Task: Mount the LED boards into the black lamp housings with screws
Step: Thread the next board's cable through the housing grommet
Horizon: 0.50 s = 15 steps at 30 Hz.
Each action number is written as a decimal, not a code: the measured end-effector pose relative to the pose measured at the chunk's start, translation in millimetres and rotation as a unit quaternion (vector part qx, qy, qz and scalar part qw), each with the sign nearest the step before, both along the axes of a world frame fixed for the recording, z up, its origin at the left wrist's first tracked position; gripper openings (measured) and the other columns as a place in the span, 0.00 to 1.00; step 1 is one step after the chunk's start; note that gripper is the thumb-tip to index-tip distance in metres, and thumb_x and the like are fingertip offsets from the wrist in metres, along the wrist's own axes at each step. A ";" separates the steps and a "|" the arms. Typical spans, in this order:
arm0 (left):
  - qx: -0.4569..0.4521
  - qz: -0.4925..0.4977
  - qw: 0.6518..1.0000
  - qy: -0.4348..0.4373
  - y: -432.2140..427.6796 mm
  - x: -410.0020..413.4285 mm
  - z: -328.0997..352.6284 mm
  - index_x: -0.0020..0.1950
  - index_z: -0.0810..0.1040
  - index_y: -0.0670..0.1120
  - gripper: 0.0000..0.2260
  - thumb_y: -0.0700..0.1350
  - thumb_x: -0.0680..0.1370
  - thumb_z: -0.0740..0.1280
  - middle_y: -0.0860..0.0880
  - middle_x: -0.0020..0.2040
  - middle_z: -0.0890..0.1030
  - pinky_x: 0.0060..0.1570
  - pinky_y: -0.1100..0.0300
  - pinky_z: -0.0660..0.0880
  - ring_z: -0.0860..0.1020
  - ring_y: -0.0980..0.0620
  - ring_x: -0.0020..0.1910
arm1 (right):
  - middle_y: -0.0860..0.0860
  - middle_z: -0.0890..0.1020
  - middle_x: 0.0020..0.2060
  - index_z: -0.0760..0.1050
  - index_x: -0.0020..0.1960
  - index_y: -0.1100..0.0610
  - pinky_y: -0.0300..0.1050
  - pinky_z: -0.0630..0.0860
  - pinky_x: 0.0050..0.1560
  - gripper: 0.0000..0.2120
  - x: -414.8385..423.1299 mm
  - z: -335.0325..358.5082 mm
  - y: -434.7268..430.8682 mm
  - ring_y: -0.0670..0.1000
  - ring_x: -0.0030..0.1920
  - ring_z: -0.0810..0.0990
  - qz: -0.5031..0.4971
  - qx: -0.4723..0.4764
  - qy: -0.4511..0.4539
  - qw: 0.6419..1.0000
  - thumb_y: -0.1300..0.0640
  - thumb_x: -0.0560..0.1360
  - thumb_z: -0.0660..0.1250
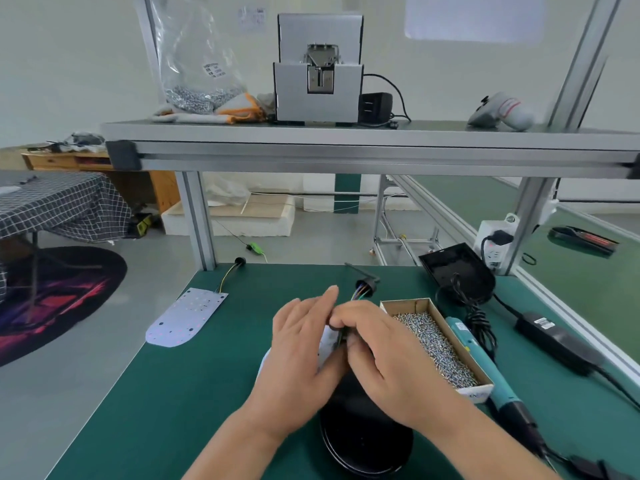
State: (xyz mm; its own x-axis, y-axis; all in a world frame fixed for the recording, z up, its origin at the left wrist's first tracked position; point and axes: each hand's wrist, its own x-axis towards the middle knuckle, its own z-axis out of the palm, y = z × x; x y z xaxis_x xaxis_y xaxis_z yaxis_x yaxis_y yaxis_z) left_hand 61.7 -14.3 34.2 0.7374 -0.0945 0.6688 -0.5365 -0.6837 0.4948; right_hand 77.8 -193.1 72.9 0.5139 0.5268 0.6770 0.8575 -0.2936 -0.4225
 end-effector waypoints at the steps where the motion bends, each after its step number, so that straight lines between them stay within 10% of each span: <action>1: 0.011 0.001 1.000 -0.006 -0.3 -0.1 0.5 0.81 0.68 0.47 0.28 0.50 0.81 0.66 0.59 0.65 0.78 0.75 0.55 0.62 0.73 0.57 0.69 | 0.42 0.79 0.61 0.74 0.62 0.52 0.46 0.78 0.59 0.17 -0.2 -0.7 -3.0 0.47 0.61 0.81 0.007 0.021 -0.001 1.000 0.70 0.80 0.61; 6: 0.043 -0.011 0.995 -0.087 -4.4 -2.6 2.1 0.61 0.82 0.52 0.08 0.48 0.83 0.67 0.65 0.49 0.74 0.64 0.53 0.67 0.74 0.58 0.56 | 0.42 0.77 0.58 0.75 0.67 0.54 0.50 0.78 0.50 0.22 17.5 -7.6 -19.3 0.51 0.48 0.80 -0.115 0.161 -0.042 0.979 0.70 0.77 0.60; 11: -0.017 0.017 0.989 -0.145 -7.9 -4.2 4.5 0.51 0.79 0.48 0.05 0.46 0.84 0.64 0.59 0.47 0.74 0.60 0.51 0.69 0.73 0.51 0.54 | 0.47 0.71 0.75 0.82 0.66 0.53 0.48 0.63 0.77 0.32 73.9 -3.8 -31.8 0.54 0.75 0.69 -0.169 -0.103 0.115 0.973 0.77 0.70 0.60; 15: -0.100 0.022 0.981 -0.165 -3.9 -5.4 10.2 0.52 0.76 0.50 0.07 0.49 0.86 0.61 0.59 0.50 0.74 0.54 0.49 0.72 0.74 0.49 0.54 | 0.43 0.74 0.74 0.79 0.68 0.54 0.37 0.60 0.76 0.29 83.0 -7.8 -35.5 0.41 0.76 0.65 -0.043 -0.143 0.209 0.966 0.74 0.73 0.61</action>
